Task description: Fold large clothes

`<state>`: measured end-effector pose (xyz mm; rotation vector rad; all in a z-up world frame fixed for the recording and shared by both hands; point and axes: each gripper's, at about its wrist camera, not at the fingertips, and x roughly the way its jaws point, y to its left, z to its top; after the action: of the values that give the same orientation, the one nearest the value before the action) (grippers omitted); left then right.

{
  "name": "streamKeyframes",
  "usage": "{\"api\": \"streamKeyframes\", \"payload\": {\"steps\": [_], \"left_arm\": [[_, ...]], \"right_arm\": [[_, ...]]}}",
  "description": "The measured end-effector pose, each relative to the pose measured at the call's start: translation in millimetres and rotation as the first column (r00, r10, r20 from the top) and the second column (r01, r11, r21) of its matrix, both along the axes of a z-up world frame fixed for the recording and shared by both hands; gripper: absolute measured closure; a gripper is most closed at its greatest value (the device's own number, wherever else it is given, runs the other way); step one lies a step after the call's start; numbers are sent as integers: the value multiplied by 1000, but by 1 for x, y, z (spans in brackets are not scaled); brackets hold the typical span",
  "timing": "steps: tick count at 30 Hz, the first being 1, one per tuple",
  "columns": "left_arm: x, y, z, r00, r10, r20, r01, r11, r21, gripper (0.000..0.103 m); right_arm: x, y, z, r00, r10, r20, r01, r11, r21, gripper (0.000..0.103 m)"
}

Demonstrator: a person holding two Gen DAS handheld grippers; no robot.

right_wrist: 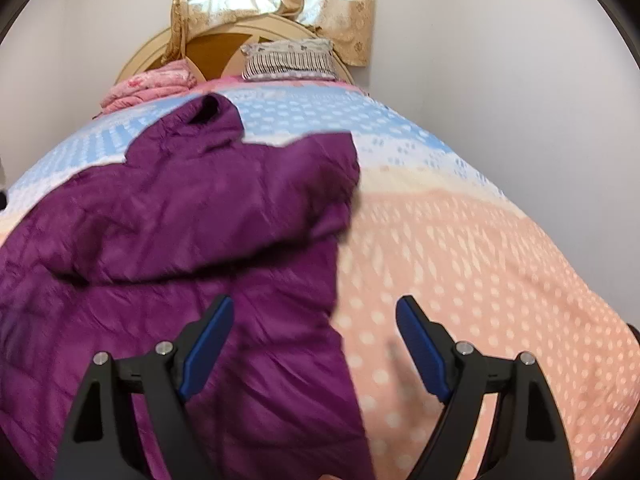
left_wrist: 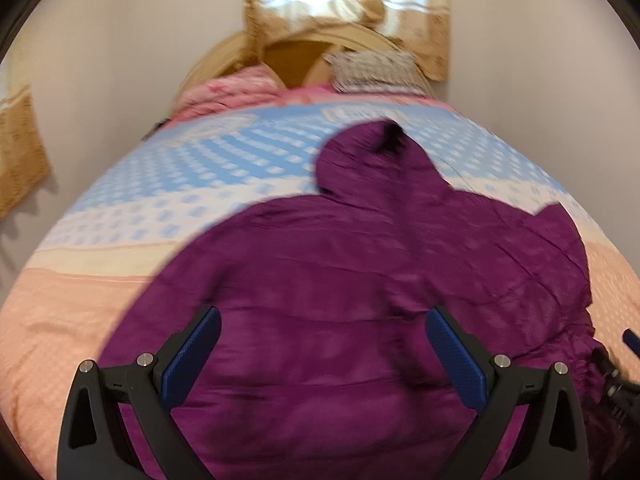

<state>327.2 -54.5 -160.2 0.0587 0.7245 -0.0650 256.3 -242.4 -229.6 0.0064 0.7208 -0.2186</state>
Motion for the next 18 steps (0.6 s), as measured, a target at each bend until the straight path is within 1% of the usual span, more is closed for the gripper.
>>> {"api": "streamKeyframes", "payload": {"steps": [1,3,4,5,6,7,8,9,11,12,14,15,17,18], "left_arm": [[6,-10,-6,1000,-16,-19,16,1000,-4,1],[14,-27,-17,999,-29,-45,30,999,12,1],[20,-37,-25,997,-48,-58,49,999,15,3],[25,-45,-32,996,-64,-67,66,997,28,6],[28,-52,-38,994,-77,-77,81,996,41,25],[31,-55,-43,991,-95,-91,99,994,41,60],[34,-56,-47,987,-114,-110,119,992,35,86],[36,-57,-49,986,-115,-122,120,992,34,86],[32,-51,-43,992,-90,-83,95,994,50,87],[28,-47,-37,996,-73,-49,77,993,86,87],[22,-39,-28,998,-63,-8,64,991,120,87],[18,-33,-23,998,-57,21,53,987,154,87],[15,-24,-20,998,-47,46,37,978,203,87],[14,-19,-19,997,-49,53,36,976,214,87]], "right_arm": [[0,0,-4,1000,1,-2,-1,1000,-2,16],[-2,-3,-9,1000,2,-3,-2,1000,8,12],[-1,-3,-12,1000,-2,-6,2,1000,19,12],[-5,-10,-12,1000,-4,-8,4,1000,25,12],[-4,-11,-13,1000,-5,-8,5,999,32,12],[-4,-12,-12,1000,-7,-7,7,999,36,11],[-4,-13,-13,1000,-6,-8,7,999,40,9],[-5,-13,-14,1000,-3,-10,3,999,47,9],[-6,-17,-17,1000,3,-20,-1,998,68,9],[-7,-18,-19,1000,2,-23,-1,997,77,9],[-6,-23,-21,999,3,-32,1,995,97,9],[-5,-23,-22,999,2,-40,2,995,99,9],[1,-22,-24,998,1,-63,4,997,83,7],[2,-20,-24,998,1,-70,5,997,72,6]]}}
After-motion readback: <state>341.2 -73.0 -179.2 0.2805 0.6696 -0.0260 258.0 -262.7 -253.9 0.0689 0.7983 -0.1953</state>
